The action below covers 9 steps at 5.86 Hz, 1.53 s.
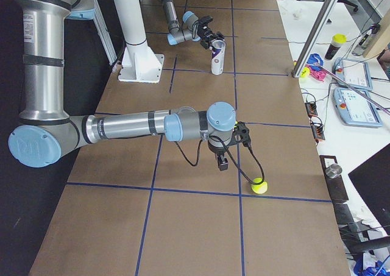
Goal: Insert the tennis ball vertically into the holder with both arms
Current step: 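Hold the can upright with the left gripper while the right reaches for a ball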
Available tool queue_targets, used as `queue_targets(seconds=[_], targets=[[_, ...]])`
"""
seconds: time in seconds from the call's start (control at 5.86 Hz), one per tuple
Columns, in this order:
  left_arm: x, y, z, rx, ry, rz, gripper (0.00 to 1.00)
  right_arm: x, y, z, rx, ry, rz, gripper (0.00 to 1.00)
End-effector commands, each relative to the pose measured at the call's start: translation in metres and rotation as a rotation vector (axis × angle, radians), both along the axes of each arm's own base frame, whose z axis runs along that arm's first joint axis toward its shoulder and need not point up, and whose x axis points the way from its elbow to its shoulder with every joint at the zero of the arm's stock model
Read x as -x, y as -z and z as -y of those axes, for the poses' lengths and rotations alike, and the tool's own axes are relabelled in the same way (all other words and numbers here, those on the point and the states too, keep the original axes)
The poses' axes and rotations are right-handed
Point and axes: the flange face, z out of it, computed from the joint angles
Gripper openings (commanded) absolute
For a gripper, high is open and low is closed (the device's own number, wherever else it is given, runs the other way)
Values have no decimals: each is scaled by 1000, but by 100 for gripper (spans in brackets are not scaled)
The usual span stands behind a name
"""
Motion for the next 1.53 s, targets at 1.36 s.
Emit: queue_targets(seconds=[1.36], targets=[[-2, -5, -3, 2, -6, 2, 80, 274, 135, 76, 168, -287, -62, 99]])
